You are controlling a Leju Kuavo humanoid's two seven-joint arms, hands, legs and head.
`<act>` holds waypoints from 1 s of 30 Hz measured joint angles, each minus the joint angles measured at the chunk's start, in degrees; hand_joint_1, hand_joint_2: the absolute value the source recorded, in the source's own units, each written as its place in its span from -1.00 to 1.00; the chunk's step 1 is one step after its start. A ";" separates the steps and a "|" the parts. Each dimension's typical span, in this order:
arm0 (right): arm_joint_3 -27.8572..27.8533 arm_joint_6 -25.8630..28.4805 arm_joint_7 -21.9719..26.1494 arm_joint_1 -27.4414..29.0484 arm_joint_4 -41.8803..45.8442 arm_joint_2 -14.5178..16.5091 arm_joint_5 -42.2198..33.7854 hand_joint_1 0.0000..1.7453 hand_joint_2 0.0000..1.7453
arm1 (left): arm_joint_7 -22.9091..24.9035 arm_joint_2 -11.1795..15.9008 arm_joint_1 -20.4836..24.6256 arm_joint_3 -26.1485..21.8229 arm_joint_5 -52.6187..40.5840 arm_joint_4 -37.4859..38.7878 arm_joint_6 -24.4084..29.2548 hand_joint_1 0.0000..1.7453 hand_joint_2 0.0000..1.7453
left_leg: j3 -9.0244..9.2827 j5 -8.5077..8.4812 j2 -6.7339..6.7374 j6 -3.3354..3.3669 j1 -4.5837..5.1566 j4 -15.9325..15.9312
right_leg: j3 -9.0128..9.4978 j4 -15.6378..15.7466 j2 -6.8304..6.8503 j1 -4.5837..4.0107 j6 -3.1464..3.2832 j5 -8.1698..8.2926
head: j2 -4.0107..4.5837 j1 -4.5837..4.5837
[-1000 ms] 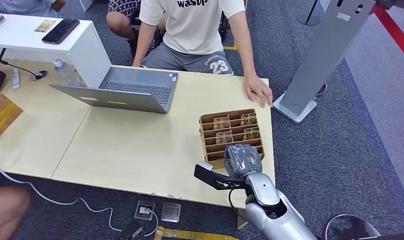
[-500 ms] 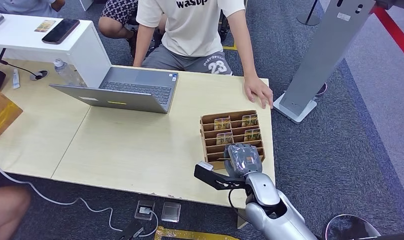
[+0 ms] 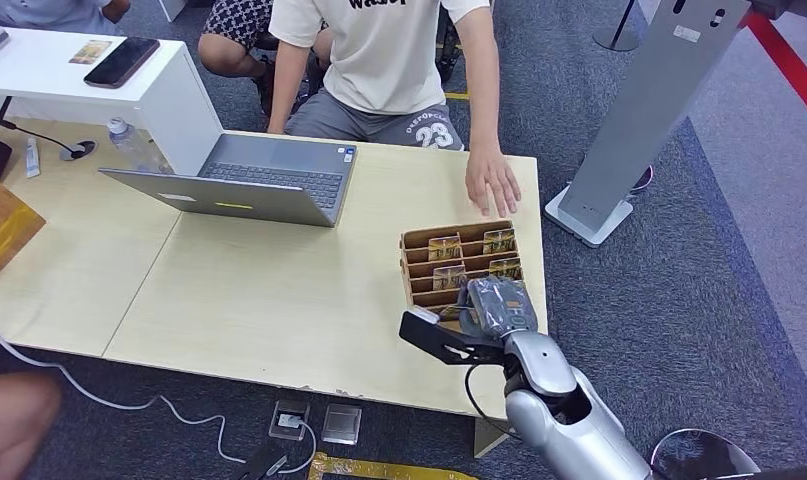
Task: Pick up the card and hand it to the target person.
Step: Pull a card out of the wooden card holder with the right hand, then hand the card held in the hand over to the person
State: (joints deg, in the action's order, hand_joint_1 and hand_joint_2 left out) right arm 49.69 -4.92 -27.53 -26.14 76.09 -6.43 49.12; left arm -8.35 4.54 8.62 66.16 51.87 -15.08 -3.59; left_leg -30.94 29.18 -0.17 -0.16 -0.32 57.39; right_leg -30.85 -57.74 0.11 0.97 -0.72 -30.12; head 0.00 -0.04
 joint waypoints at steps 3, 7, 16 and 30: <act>-0.94 -2.27 -0.27 -0.90 3.41 -1.18 -2.20 0.74 1.00 | 0.02 0.01 -0.03 -0.03 0.00 0.00 -0.14 -1.00 1.00 | 0.00 0.00 0.00 0.00 0.00 0.00 | 0.00 0.00 0.00 0.00 0.00 0.00 | 0.00 -0.01; -1.83 -3.62 -0.44 -2.45 7.95 -2.89 -3.54 0.74 1.00 | 0.01 0.03 -0.07 -0.07 0.00 0.00 -0.17 -1.00 1.00 | 0.00 0.00 0.00 0.00 0.00 0.00 | -0.01 0.00 0.00 0.00 0.00 0.00 | 0.00 -0.02; -3.93 1.49 2.53 -4.56 17.76 -4.35 -0.85 0.74 1.00 | -0.62 0.03 -0.55 -0.23 0.22 0.00 0.27 -1.00 1.00 | -0.01 0.00 0.01 0.00 0.00 0.00 | -0.01 0.00 -0.02 0.00 0.00 0.00 | 0.00 -0.05; -5.49 27.69 17.50 -4.49 10.79 -1.00 5.01 0.74 1.00 | -0.34 -1.04 0.29 -0.41 -0.53 -0.02 -0.20 -1.00 1.00 | -0.02 0.00 0.00 0.00 0.00 0.00 | -0.01 0.00 -0.01 0.00 0.00 0.00 | 0.00 -0.02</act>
State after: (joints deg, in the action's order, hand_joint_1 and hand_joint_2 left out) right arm 44.19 22.78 -10.04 -30.63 86.89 -7.43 54.13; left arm -8.69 3.50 8.91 65.75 51.33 -15.10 -3.79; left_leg -30.97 29.19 -0.17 -0.16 -0.32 57.39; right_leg -30.86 -57.75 0.10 0.97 -0.72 -30.12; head 0.00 -0.05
